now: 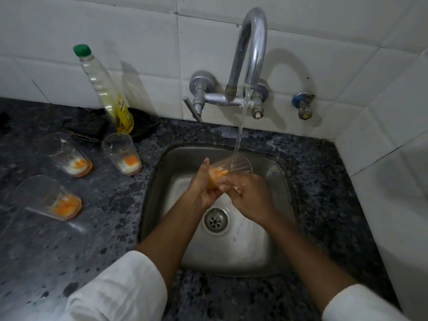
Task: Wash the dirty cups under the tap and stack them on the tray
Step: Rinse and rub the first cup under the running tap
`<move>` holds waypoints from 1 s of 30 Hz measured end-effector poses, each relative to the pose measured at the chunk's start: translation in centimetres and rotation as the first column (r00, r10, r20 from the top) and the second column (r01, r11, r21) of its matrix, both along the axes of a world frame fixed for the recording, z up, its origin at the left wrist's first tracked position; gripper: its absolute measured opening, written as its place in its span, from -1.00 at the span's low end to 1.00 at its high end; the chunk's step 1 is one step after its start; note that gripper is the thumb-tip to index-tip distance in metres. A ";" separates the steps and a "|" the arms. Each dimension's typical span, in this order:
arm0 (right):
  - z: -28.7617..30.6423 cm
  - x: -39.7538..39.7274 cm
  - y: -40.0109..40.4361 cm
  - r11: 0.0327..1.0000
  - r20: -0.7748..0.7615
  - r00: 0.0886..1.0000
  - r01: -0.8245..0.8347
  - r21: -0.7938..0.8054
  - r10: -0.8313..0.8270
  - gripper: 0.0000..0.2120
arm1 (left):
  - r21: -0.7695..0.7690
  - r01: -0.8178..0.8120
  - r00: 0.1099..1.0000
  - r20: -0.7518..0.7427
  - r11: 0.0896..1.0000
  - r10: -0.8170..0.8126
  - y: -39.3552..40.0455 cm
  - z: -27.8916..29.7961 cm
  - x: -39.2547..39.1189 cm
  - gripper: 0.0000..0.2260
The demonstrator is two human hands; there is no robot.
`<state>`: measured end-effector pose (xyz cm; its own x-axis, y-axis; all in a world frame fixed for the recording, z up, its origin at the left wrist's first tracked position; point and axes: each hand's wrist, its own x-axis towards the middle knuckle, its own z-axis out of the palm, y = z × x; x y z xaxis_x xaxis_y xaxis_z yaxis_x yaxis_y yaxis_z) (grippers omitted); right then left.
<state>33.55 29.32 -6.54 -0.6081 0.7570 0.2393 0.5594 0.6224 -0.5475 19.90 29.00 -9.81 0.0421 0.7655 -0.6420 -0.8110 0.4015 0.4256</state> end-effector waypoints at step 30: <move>1.5 -4.7 -2.4 0.971 0.141 0.964 0.208 0.120 -0.224 -0.79 | 0.076 -0.182 0.974 0.148 0.980 0.170 -2.7 0.0 1.4 -0.61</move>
